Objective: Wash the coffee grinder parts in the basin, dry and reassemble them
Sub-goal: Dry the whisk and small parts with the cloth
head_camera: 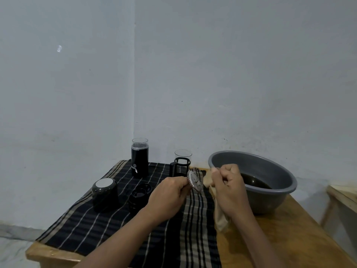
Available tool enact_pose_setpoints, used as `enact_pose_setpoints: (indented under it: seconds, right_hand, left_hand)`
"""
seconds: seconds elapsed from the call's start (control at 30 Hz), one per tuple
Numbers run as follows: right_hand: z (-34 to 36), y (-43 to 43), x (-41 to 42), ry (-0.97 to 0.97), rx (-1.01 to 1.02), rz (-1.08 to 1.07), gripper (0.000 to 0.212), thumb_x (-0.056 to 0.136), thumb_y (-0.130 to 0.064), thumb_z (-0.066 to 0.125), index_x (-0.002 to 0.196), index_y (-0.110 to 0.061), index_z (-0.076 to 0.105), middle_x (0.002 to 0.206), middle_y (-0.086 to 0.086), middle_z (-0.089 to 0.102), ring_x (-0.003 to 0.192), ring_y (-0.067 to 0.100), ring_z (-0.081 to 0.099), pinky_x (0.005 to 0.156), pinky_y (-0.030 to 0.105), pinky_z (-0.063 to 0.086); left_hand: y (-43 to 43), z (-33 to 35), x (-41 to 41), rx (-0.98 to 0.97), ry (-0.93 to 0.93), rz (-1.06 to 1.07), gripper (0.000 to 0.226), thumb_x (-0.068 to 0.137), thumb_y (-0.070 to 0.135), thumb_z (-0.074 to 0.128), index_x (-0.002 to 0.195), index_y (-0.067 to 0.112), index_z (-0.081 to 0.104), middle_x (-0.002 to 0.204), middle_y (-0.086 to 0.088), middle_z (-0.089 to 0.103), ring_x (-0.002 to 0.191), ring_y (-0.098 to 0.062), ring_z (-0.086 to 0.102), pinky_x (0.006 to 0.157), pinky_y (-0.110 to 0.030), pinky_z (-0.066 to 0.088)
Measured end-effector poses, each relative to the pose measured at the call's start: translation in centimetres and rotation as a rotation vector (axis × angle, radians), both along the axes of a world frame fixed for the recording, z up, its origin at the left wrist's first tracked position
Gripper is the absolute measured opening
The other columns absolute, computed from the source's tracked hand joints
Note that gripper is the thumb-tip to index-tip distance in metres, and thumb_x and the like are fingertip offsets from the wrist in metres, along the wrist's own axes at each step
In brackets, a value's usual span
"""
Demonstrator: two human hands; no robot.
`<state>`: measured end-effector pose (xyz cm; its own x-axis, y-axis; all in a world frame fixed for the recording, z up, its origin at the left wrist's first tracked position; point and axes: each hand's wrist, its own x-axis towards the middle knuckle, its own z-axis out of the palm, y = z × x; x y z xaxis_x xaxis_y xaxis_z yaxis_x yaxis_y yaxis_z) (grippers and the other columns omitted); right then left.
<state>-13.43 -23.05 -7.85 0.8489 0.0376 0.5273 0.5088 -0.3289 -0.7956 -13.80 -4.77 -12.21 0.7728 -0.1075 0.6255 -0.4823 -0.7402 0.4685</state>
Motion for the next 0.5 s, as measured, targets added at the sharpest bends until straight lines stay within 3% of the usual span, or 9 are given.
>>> enact_pose_setpoints:
  seconds: [0.07, 0.13, 0.2, 0.3, 0.37, 0.43, 0.5]
  right_hand:
    - [-0.4, 0.0, 0.1, 0.004, 0.006, 0.004, 0.025, 0.098, -0.028, 0.061, 0.075, -0.019, 0.067, 0.100, -0.006, 0.050, 0.091, 0.004, 0.054, 0.073, 0.005, 0.042]
    - [-0.5, -0.3, -0.1, 0.051, 0.010, 0.066, 0.007, 0.091, -0.023, 0.072, 0.094, -0.028, 0.068, 0.106, -0.012, 0.056, 0.098, 0.000, 0.058, 0.078, 0.008, 0.046]
    - [-0.8, -0.6, 0.0, 0.061, -0.028, 0.126, 0.025, 0.089, -0.015, 0.073, 0.108, -0.031, 0.066, 0.112, -0.016, 0.061, 0.102, -0.005, 0.059, 0.078, 0.010, 0.049]
    - [-0.7, -0.4, -0.2, -0.002, -0.227, 0.076, 0.027, 0.096, -0.015, 0.064, 0.116, -0.032, 0.067, 0.112, -0.017, 0.058, 0.101, -0.008, 0.054, 0.076, 0.006, 0.045]
    - [-0.8, -0.2, -0.2, -0.018, -0.421, 0.042, 0.028, 0.100, -0.019, 0.059, 0.124, -0.032, 0.066, 0.108, -0.018, 0.053, 0.096, -0.003, 0.053, 0.074, 0.012, 0.045]
    - [-0.5, -0.8, -0.4, 0.043, -0.536, 0.091, 0.028, 0.100, -0.024, 0.057, 0.125, -0.034, 0.065, 0.104, -0.017, 0.051, 0.091, 0.002, 0.052, 0.073, 0.017, 0.045]
    - [0.4, -1.5, -0.7, 0.116, -0.516, 0.217, 0.025, 0.099, -0.024, 0.059, 0.117, -0.039, 0.068, 0.102, -0.016, 0.055, 0.090, 0.001, 0.054, 0.073, 0.019, 0.046]
  left_hand:
    - [0.0, 0.0, 0.1, -0.015, -0.004, -0.008, 0.028, 0.100, 0.038, 0.047, 0.086, 0.022, 0.065, 0.070, 0.005, 0.063, 0.061, -0.016, 0.056, 0.058, -0.045, 0.050]
    - [0.0, -0.1, 0.1, -0.030, -0.011, -0.012, 0.034, 0.097, 0.045, 0.042, 0.087, 0.024, 0.065, 0.071, 0.006, 0.064, 0.062, -0.015, 0.057, 0.059, -0.044, 0.050]
    - [0.1, -0.2, 0.2, -0.030, -0.013, -0.010, 0.040, 0.095, 0.049, 0.038, 0.086, 0.022, 0.066, 0.071, 0.005, 0.064, 0.062, -0.015, 0.057, 0.059, -0.046, 0.050]
    - [0.2, -0.4, 0.3, -0.022, -0.021, -0.012, 0.043, 0.094, 0.049, 0.037, 0.090, 0.021, 0.069, 0.072, 0.006, 0.065, 0.063, -0.015, 0.058, 0.060, -0.045, 0.051]
    - [0.2, -0.4, 0.4, -0.040, -0.032, -0.013, 0.039, 0.095, 0.049, 0.039, 0.094, 0.026, 0.071, 0.074, 0.007, 0.067, 0.065, -0.014, 0.061, 0.060, -0.042, 0.052]
    - [0.4, -0.5, 0.5, -0.053, -0.033, 0.008, 0.035, 0.097, 0.047, 0.042, 0.094, 0.027, 0.071, 0.073, 0.008, 0.067, 0.064, -0.013, 0.060, 0.058, -0.042, 0.051]
    - [0.7, -0.9, 0.5, -0.065, -0.013, 0.027, 0.022, 0.100, 0.036, 0.051, 0.090, 0.027, 0.069, 0.069, 0.007, 0.064, 0.060, -0.015, 0.057, 0.055, -0.042, 0.049]
